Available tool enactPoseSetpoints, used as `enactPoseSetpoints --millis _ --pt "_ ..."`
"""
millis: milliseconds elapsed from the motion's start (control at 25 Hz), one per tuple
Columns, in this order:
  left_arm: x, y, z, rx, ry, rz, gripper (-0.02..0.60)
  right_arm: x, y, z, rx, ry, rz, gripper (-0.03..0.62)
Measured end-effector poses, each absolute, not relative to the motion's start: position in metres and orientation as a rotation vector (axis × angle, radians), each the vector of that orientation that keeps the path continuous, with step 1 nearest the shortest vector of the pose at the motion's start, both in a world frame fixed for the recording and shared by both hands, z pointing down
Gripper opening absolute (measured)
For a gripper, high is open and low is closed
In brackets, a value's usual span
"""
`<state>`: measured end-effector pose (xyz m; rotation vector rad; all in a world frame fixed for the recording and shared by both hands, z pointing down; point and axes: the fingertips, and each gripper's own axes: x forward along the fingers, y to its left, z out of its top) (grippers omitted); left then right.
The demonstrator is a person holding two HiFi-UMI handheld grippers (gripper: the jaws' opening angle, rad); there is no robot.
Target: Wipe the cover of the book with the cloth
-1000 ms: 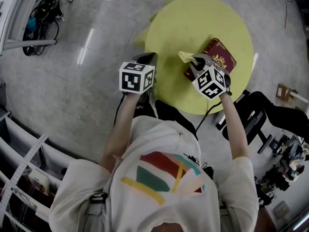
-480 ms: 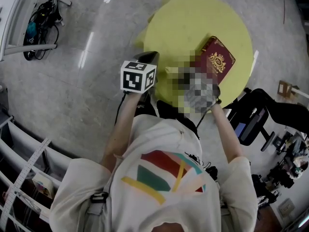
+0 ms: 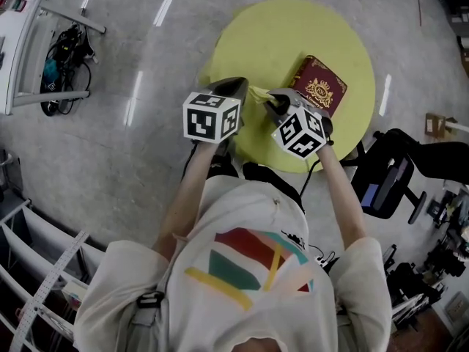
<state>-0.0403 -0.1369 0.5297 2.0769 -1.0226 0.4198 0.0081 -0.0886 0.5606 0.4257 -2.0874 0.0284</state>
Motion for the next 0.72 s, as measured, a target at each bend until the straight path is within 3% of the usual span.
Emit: enactPoseSetpoints --millis 200,720 --pt "-0.019 -0.151 0.474 2.183 -0.99 0.298 0.017 0.014 -0.127 0.483 0.704 -2.222 0.06 0.029" --pt "0.03 -0.151 0.233 2.748 -1.014 -0.134 0.017 0.073 -0.107 0.273 1.476 -2.203 -0.411 0.029"
